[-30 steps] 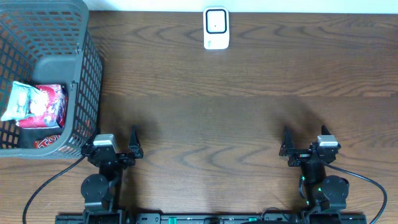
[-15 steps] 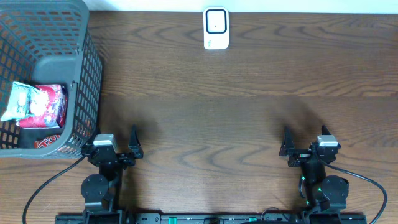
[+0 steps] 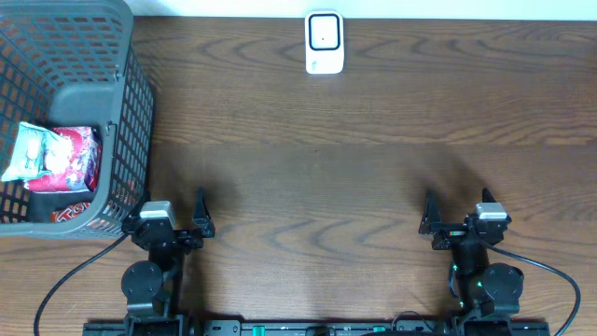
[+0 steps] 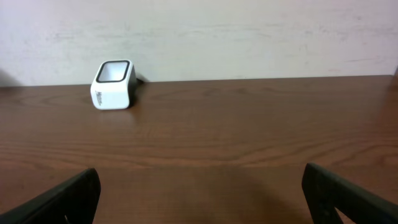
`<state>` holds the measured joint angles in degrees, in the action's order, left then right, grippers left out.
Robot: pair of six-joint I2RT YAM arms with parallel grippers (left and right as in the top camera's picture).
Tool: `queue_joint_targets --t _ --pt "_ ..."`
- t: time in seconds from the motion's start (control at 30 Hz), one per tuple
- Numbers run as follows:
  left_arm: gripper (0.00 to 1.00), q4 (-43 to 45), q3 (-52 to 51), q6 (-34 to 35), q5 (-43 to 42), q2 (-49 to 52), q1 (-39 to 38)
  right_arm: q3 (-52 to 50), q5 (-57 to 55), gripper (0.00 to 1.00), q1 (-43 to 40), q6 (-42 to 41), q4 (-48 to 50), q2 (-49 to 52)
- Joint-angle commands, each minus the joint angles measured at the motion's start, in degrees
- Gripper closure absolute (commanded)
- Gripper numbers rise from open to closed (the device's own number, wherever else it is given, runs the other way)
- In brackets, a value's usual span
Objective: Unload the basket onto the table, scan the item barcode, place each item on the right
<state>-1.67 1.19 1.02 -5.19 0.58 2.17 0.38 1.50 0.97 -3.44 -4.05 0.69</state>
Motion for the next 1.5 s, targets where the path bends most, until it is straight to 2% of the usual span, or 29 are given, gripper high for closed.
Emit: queue_joint_targets --t 0.0,0.37,0.4,0.5,0.53,0.7,0.87,1.0,1.2,1.47 --pt "0.02 -1.92 -0.96 -0.98 -0.72 -0.35 -0.15 -0.02 -0.31 0.01 -0.17 -0.59 -0.28 -0.33" --pt "0.02 -1.9 -0.96 -0.92 -0.74 -0.35 -0.15 -0.02 -0.31 0.01 -0.17 -0.59 -0.28 -0.33" --pt "0.02 -1.4 -0.96 1.11 -2.86 -0.35 -0.17 -0.02 -0.31 0.01 -0.17 -0.59 -0.28 -0.33" --pt "0.02 -0.52 -0.94 14.97 -18.82 -0.35 -0.24 -0.02 -0.31 0.01 -0.17 -0.59 -0.28 -0.33" --pt "0.02 -0.37 -0.94 17.73 -21.81 -0.35 -0.24 -0.02 -0.31 0.01 -0.17 -0.59 -0.28 -0.33" --pt "0.02 6.4 -0.94 24.39 -24.57 -0.35 -0.24 -0.02 -0.31 0.01 -0.17 -0.59 -0.28 -0.33" --pt "0.02 24.41 -0.83 31.58 -26.97 -0.35 -0.24 -0.02 -0.31 0.01 -0.17 -0.59 -0.28 -0.33" --pt "0.02 35.5 1.95 32.13 -24.98 -0.35 -0.22 -0.02 -0.31 0.01 -0.17 -0.59 -0.28 -0.33" --pt "0.02 35.19 12.98 29.53 -20.68 2.45 -0.22 -0.02 -0.31 0.01 -0.17 -0.59 -0.28 -0.33" --pt "0.02 35.17 31.95 26.88 -21.05 17.94 -0.22 -0.02 -0.31 0.01 -0.17 -0.59 -0.28 -0.33"
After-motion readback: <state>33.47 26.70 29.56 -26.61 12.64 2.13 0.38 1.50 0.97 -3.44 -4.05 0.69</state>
